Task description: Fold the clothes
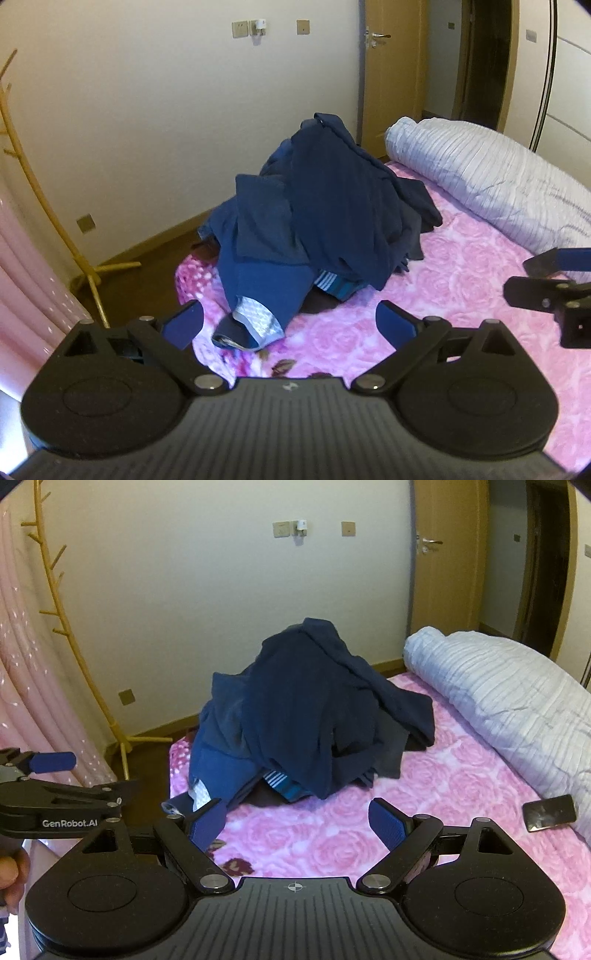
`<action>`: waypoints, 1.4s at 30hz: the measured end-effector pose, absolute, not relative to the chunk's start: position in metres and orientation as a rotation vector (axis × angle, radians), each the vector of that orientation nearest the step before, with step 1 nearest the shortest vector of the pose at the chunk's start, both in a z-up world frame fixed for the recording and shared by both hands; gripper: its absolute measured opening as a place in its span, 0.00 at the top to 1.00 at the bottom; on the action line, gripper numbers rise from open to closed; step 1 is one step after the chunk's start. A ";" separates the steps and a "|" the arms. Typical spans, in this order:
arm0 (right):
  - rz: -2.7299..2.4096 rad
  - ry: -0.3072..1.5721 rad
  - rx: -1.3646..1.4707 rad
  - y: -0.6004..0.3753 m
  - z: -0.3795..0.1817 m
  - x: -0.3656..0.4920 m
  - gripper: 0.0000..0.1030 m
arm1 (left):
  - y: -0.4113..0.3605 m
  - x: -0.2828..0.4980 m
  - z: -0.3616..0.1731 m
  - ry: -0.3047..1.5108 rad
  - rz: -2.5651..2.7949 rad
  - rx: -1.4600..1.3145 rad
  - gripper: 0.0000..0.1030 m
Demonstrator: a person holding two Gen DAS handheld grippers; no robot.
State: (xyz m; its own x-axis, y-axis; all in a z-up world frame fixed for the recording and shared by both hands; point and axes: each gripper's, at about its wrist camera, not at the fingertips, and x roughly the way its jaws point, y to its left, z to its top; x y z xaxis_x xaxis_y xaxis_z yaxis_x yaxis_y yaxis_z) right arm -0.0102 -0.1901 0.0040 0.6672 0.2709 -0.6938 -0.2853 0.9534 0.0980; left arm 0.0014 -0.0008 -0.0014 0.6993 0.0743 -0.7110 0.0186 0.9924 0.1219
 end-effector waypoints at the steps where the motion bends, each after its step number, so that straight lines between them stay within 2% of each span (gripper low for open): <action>1: 0.315 0.782 -0.021 -0.191 0.004 -0.010 0.15 | -0.001 -0.003 -0.003 0.781 0.029 0.112 0.05; 10: 0.329 0.757 -0.046 -0.180 -0.012 -0.017 0.15 | 0.009 -0.020 -0.014 0.771 0.006 0.053 0.06; 42: 0.365 0.676 -0.015 -0.197 -0.003 -0.024 0.15 | 0.006 -0.025 -0.002 0.690 0.005 0.024 0.06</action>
State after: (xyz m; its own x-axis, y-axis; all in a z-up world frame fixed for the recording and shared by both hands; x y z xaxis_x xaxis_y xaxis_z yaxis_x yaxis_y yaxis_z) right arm -0.0241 -0.1967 -0.0032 0.7194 0.3247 -0.6140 -0.3347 0.9367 0.1032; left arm -0.0250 0.0063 -0.0020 0.7709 0.0123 -0.6368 0.0036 0.9997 0.0237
